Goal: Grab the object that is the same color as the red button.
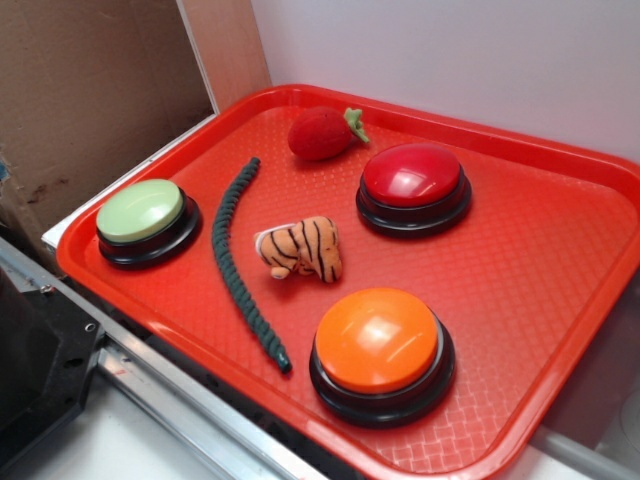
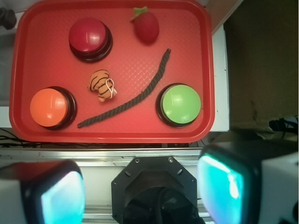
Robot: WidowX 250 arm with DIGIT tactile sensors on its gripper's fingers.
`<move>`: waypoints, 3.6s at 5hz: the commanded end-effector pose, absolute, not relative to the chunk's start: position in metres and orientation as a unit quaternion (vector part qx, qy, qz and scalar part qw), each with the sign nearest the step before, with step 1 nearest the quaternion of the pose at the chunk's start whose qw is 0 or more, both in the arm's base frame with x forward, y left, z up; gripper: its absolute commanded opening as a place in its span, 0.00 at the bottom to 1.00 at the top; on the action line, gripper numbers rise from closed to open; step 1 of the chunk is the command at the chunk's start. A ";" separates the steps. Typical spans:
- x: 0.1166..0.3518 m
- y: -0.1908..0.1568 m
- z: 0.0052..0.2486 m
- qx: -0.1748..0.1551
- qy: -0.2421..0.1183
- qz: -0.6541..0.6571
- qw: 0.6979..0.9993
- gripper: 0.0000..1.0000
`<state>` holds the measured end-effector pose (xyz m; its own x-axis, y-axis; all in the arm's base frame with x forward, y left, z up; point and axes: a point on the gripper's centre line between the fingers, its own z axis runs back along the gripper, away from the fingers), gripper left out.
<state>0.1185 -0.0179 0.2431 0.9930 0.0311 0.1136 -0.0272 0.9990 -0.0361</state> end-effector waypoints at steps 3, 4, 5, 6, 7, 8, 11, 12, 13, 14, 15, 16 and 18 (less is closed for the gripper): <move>0.163 -0.023 0.257 -0.022 -0.036 0.033 0.999 1.00; 0.200 -0.026 0.259 -0.020 -0.028 0.013 0.999 1.00; 0.248 -0.026 0.242 0.012 -0.005 -0.026 1.000 1.00; 0.283 -0.016 0.209 0.043 0.017 -0.068 0.997 1.00; 0.303 0.008 0.173 0.057 0.049 -0.097 0.992 1.00; 0.312 0.020 0.149 0.057 0.079 -0.113 0.989 1.00; 0.331 0.026 0.071 0.090 0.154 -0.118 0.977 1.00; 0.325 0.023 0.049 0.092 0.166 -0.123 0.974 1.00; 0.321 0.026 0.038 0.086 0.173 -0.115 0.974 1.00; 0.319 0.029 0.033 0.081 0.171 -0.095 0.977 0.00; 0.319 0.030 0.032 0.081 0.170 -0.091 0.978 0.00; 0.318 0.028 0.032 0.085 0.170 -0.088 0.978 0.00; 0.316 0.026 0.033 0.088 0.165 -0.084 0.979 0.00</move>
<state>0.3137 0.0300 0.0194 0.9121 -0.1233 -0.3910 0.1890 0.9728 0.1340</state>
